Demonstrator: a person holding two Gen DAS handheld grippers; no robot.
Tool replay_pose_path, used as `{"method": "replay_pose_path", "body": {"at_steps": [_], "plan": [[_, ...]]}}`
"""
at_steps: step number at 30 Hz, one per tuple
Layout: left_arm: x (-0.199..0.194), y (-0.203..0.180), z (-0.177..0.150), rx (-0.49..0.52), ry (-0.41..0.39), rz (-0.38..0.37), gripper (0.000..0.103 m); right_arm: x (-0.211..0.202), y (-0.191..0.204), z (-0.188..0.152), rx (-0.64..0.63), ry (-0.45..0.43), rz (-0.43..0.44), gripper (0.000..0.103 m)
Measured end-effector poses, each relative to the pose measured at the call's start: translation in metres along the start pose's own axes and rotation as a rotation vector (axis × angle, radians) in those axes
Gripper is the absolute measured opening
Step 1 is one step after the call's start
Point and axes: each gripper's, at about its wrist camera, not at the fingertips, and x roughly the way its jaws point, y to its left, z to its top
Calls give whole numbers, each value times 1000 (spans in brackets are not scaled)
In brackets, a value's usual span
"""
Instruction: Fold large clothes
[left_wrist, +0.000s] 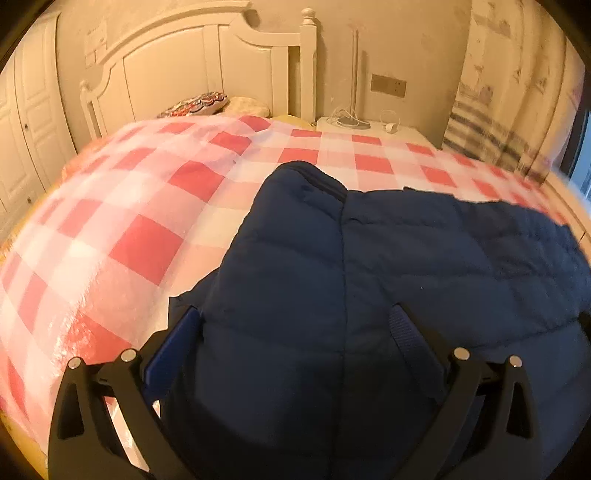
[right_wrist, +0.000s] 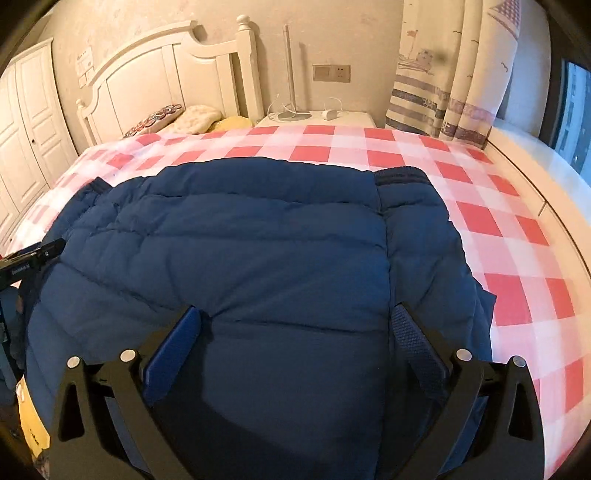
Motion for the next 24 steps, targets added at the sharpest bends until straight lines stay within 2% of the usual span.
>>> {"method": "replay_pose_path", "body": {"at_steps": [6, 9, 11, 12, 14, 17, 24], "plan": [[-5, -3, 0, -14, 2, 1, 101, -9, -6, 0, 36, -4, 24, 98], [-20, 4, -8, 13, -48, 92, 101, -32, -17, -1, 62, -64, -37, 98], [-22, 14, -15, 30, -51, 104, 101, -39, -30, -4, 71, -66, -88, 98], [-21, 17, -18, 31, -50, 87, 101, -39, -35, -6, 78, -55, -104, 98], [-21, 22, -21, 17, -55, 60, 101, -29, -49, -16, 114, -21, -78, 98], [-19, 20, -22, 19, -57, 59, 101, -22, -60, -23, 166, -22, -14, 98], [-18, 28, -25, -13, -47, 11, 101, -18, -63, -24, 189, -6, 21, 98]]}}
